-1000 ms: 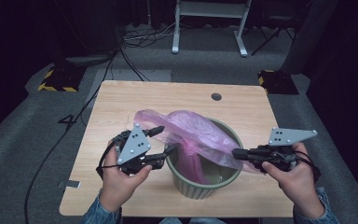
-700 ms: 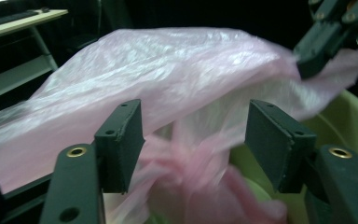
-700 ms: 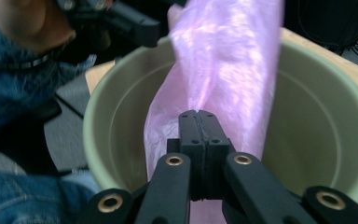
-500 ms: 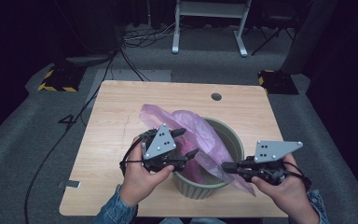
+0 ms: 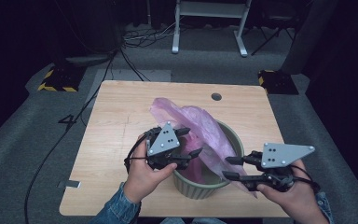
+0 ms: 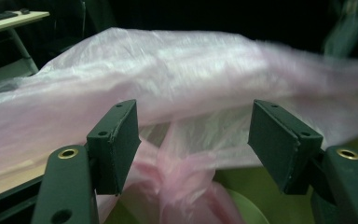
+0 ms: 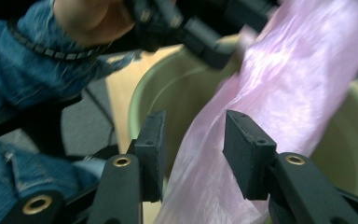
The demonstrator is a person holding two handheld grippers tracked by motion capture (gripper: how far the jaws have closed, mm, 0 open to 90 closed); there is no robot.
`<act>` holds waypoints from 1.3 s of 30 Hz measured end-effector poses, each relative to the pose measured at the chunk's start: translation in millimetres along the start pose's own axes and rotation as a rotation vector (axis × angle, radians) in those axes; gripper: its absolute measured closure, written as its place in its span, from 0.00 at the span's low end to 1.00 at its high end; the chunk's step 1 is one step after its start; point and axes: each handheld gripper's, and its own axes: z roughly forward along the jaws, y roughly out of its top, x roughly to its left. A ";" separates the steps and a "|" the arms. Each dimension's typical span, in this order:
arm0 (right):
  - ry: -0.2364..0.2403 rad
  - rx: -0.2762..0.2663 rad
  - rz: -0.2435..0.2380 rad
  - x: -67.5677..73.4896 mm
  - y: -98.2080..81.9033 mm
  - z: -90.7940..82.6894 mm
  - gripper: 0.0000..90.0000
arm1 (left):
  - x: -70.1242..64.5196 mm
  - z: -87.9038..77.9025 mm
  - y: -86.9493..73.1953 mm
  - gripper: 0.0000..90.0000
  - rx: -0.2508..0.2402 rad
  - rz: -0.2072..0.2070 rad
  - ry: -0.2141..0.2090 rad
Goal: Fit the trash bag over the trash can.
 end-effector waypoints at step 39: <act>0.017 0.042 -0.005 -27.8 4.9 46.3 1.00 | -2.3 11.3 -0.7 0.37 0.008 -0.009 -0.017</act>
